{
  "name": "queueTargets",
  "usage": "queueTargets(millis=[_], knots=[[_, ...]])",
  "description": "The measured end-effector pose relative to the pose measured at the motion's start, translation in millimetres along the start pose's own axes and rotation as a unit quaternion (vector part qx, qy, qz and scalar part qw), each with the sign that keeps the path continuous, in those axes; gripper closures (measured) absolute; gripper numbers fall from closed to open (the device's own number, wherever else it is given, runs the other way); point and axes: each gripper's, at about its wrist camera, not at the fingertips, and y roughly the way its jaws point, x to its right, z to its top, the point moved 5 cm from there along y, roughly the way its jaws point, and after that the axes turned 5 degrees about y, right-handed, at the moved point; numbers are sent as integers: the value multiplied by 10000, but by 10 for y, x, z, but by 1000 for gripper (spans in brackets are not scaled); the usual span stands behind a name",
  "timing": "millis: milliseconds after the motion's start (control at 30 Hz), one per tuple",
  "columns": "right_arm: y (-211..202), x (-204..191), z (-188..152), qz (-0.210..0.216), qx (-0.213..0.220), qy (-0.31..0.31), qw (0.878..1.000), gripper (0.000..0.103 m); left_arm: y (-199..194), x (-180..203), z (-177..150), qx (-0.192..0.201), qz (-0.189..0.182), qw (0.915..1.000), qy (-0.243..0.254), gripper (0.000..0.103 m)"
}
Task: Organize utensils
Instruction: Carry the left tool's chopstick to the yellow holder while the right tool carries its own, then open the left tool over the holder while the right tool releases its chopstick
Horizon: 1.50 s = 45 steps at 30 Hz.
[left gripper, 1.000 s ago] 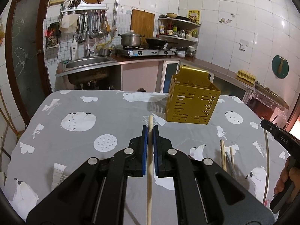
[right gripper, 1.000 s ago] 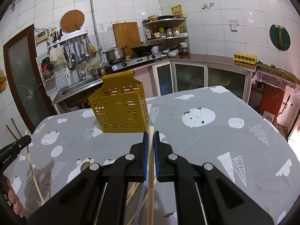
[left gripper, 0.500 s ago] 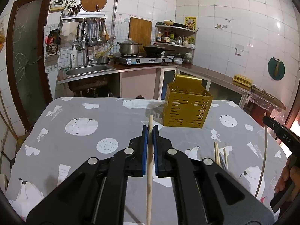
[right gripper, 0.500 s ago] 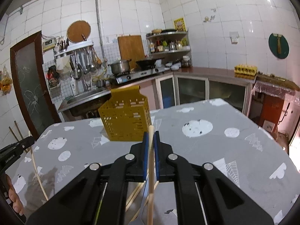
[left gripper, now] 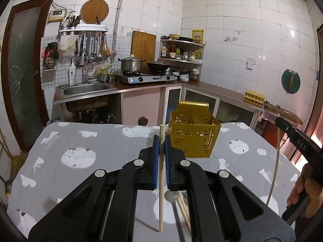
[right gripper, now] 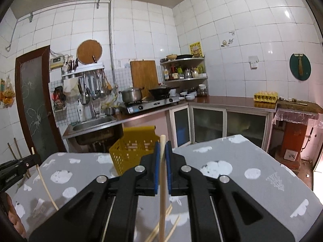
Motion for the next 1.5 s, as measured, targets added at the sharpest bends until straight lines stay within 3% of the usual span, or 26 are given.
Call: queueTargets(millis=[333, 600, 1000, 1200, 1500], knots=[[506, -84, 356, 72, 308, 32, 9995, 97, 370, 82, 466, 290, -209, 9994, 1, 99], [940, -228, 828, 185, 746, 95, 9970, 97, 601, 212, 1140, 829, -407, 9957, -23, 99], [1633, -366, 1335, 103, 1380, -147, 9903, 97, 1343, 365, 1866, 1331, -223, 9908, 119, 99], [1989, -297, 1343, 109, 1382, -26, 9903, 97, 1952, 409, 1811, 1018, -206, 9946, 93, 99], [2334, -287, 971, 173, 1005, -162, 9947, 97, 2425, 367, 1239, 415, -16, 9991, 124, 99]])
